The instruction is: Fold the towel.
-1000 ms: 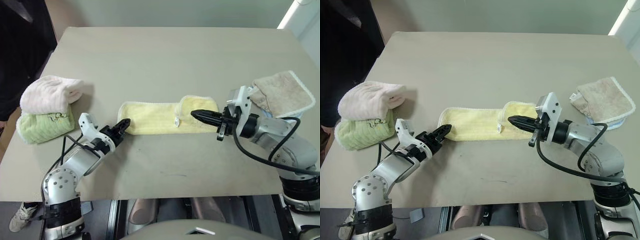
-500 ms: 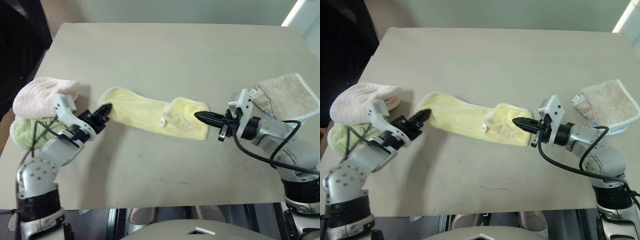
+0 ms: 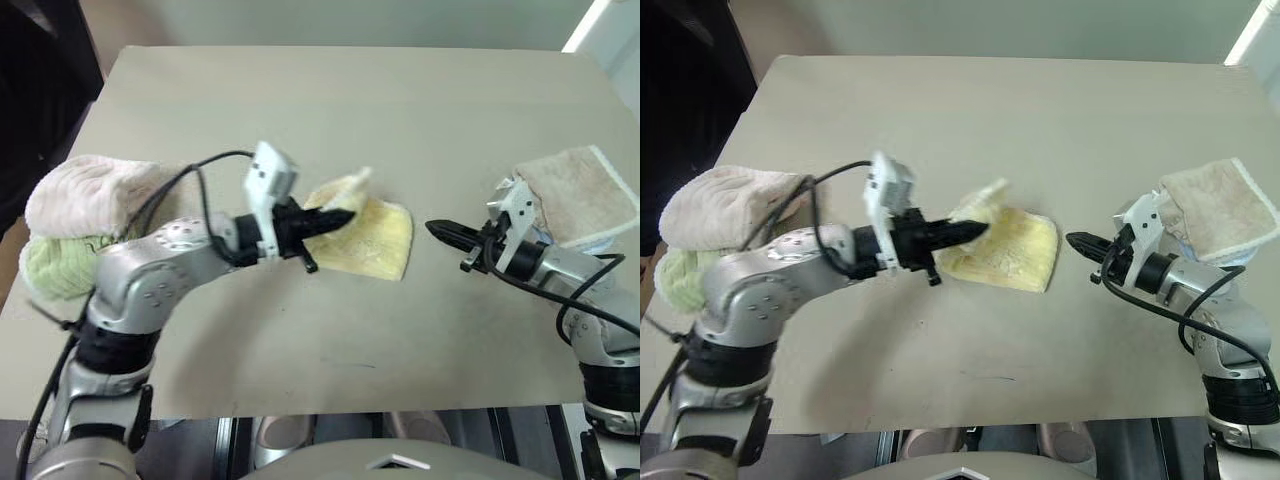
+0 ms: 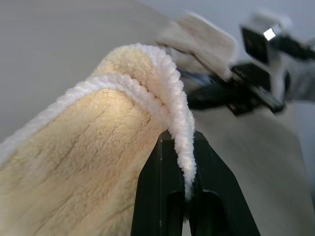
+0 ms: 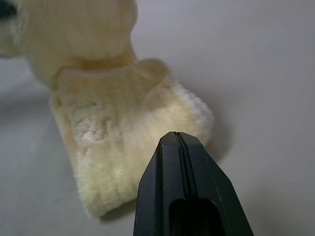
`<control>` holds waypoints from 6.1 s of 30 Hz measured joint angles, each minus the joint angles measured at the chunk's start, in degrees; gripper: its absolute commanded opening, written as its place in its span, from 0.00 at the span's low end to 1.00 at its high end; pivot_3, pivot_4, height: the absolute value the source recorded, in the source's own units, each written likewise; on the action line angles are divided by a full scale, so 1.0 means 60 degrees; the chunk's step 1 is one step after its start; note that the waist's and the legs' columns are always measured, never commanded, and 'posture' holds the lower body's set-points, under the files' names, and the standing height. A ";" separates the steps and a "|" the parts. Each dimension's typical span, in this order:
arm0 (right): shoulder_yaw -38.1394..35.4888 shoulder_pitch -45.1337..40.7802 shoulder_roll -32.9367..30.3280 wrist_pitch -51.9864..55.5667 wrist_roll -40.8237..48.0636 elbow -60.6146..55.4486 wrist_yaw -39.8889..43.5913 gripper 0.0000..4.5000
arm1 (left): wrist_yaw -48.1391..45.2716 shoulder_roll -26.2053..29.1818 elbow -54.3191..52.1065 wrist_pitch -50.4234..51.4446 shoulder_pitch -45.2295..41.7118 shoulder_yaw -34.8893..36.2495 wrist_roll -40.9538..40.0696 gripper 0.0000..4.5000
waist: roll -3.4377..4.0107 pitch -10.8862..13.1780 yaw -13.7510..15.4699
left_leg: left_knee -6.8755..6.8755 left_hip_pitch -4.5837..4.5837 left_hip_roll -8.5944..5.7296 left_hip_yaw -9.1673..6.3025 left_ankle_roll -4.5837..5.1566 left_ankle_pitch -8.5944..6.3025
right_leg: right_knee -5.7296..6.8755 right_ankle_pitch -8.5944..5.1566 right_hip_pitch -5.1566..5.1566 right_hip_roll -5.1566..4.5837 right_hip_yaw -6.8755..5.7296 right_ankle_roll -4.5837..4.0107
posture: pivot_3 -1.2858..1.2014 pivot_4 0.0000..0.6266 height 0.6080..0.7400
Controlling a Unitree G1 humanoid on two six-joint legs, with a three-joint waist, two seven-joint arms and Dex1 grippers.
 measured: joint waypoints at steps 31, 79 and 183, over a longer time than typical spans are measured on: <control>-0.0579 0.0072 0.0344 0.0569 0.0406 -0.1104 -0.0941 0.00 | -0.1380 -0.1006 0.1015 -0.0272 0.0172 0.0810 0.2970 0.99 | 0.0004 -0.0002 -0.0038 | 0.0086 0.0000 0.0015 0.0032 0.0092 -0.0034 | 0.0001 0.0034 0.0031 0.0000 0.0004 0.0056 | 0.52 0.24 1.00; 0.0484 -0.0500 0.1581 0.1248 -0.0637 -0.0438 -0.1595 0.35 | -0.1777 -0.1783 0.2748 -0.2105 0.1566 0.2673 0.3712 0.00 | 0.0008 -0.0027 -0.0027 | 0.0089 -0.0014 0.0017 0.0033 0.0138 -0.0040 | -0.0007 0.0097 0.0012 -0.0009 -0.0007 0.0026 | 0.52 0.24 1.00; -0.0740 -0.1496 0.3451 0.5381 0.2665 0.0959 -0.3543 0.17 | -0.1929 -0.1998 0.3484 -0.0743 0.1158 0.3466 0.2269 1.00 | 0.0008 -0.0026 -0.0049 | 0.0080 -0.0021 0.0017 0.0034 0.0148 -0.0047 | -0.0001 0.0092 -0.0011 -0.0008 -0.0007 0.0016 | 0.52 0.24 1.00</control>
